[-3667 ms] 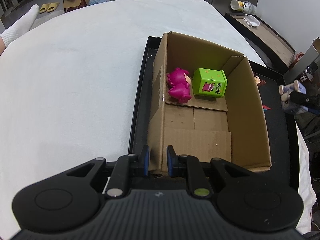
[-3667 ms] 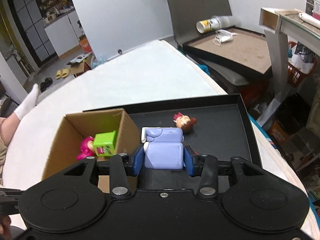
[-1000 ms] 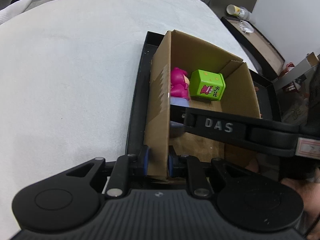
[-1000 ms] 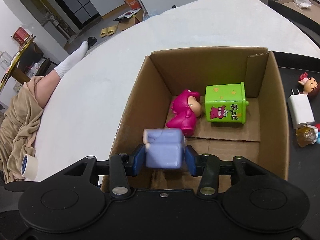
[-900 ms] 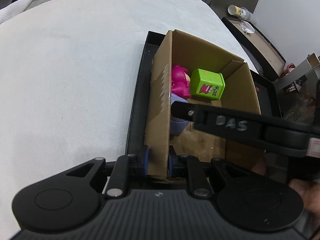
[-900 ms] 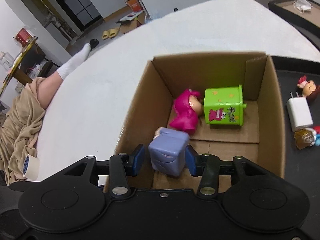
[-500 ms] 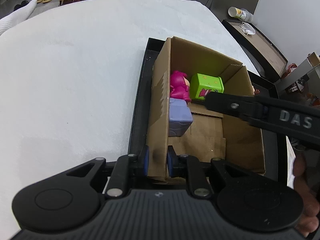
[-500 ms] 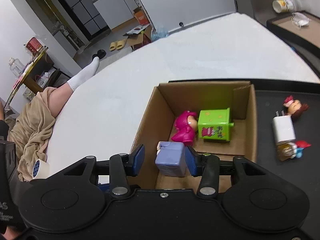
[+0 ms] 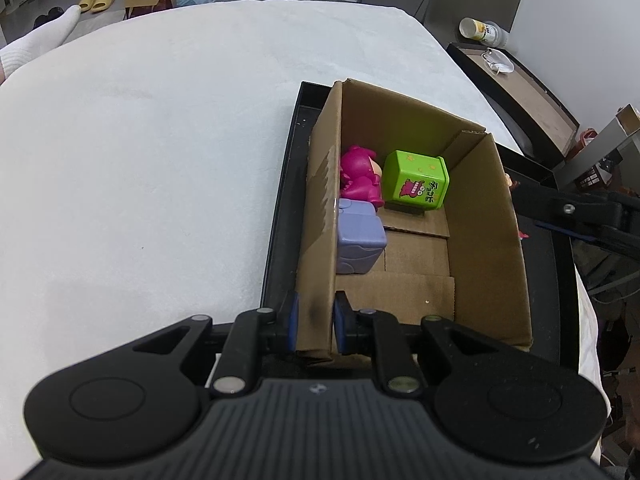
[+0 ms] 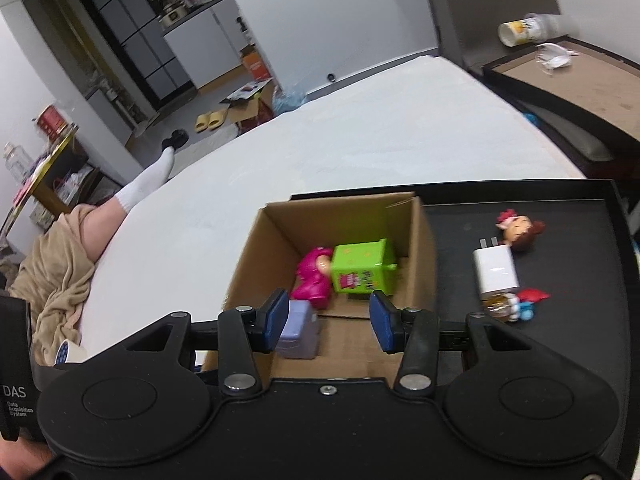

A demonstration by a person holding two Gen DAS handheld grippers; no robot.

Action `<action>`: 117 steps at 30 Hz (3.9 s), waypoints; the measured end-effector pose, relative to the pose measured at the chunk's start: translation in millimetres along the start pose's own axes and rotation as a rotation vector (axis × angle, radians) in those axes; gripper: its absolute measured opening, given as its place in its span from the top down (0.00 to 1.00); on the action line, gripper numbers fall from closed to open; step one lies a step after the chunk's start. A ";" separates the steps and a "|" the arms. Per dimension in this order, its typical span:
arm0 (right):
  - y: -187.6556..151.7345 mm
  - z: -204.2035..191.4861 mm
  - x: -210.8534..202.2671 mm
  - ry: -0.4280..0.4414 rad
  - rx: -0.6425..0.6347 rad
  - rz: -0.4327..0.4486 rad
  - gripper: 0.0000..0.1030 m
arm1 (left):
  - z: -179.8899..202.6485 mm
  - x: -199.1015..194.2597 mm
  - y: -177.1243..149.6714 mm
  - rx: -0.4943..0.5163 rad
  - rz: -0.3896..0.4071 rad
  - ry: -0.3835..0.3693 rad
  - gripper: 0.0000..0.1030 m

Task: Organize rigid objects
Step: 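Move the right tool to the cup-and-bird figure and grasp it, then carry the cup-and-bird figure into the box with the right tool and release it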

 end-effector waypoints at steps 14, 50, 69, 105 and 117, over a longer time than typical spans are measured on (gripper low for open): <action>4.9 54.0 -11.4 -0.082 0.101 0.034 0.56 | 0.8 -0.4 -0.8 0.002 0.004 0.001 0.84; 6.8 121.8 66.7 -0.326 0.206 -0.049 0.42 | -0.7 5.2 3.3 0.006 -0.007 -0.021 0.84; -12.6 116.7 83.8 -0.450 0.116 -0.107 0.64 | 5.5 9.9 0.7 0.017 -0.017 0.004 0.84; 24.0 55.7 -3.0 -0.198 0.059 0.140 0.81 | 6.6 10.3 -2.8 0.022 -0.007 0.018 0.87; 19.2 4.4 -0.1 -0.088 -0.047 0.118 0.81 | 4.7 9.5 -2.9 0.014 -0.003 0.009 0.87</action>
Point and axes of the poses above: each gripper's, at about its wrist camera, not at the fingertips, and x roughly the way its jaws point, z to its right, y to its top, the point moved 1 cm from there along x, roughly the way its jaws point, and after that the axes turned 7 degrees about x, right-handed, at the moved point
